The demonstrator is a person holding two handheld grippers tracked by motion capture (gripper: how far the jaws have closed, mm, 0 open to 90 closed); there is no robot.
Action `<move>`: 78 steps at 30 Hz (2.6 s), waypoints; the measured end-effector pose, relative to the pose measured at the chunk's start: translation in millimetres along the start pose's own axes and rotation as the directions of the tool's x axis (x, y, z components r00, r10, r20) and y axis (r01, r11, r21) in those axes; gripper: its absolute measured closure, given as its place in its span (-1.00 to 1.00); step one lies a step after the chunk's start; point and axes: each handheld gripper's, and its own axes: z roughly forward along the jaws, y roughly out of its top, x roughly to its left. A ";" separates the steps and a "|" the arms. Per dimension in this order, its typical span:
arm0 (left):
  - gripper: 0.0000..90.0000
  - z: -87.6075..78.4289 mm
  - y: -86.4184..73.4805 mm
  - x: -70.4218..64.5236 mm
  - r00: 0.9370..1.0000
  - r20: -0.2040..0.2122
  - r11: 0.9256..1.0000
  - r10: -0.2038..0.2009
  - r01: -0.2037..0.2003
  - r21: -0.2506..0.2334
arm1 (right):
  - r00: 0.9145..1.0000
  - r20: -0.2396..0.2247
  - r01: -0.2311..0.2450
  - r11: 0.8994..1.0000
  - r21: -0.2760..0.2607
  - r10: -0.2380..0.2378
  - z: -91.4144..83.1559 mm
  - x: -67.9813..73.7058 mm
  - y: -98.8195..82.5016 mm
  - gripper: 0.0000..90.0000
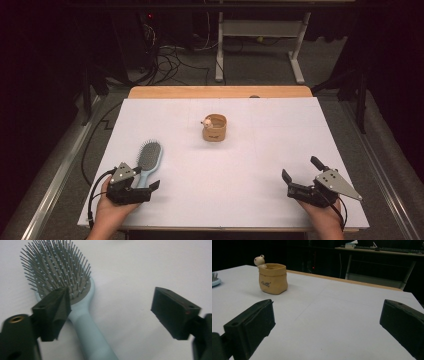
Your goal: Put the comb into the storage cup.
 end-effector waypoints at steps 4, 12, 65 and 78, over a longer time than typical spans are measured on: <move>-0.76 -0.2 0.3 1.3 1.000 -0.004 1.000 -0.003 0.003 -0.002 | 1.000 0.001 0.002 1.000 -0.001 -0.002 -0.2 -0.2 0.2 -0.99; -0.99 0.6 -1.5 5.2 1.000 -0.021 1.000 -0.020 0.020 0.008 | 1.000 0.004 0.002 1.000 -0.004 -0.002 -0.8 -0.5 0.7 -0.99; -0.98 49.6 72.0 39.8 0.981 -0.163 0.882 -0.100 0.164 0.442 | 0.999 -0.030 0.019 1.000 -0.011 -0.020 0.8 4.5 3.3 -0.99; -0.95 71.3 75.3 38.8 0.973 -0.214 0.877 -0.090 0.179 0.446 | 0.999 -0.032 0.023 1.000 -0.012 -0.023 0.8 4.3 3.0 -0.99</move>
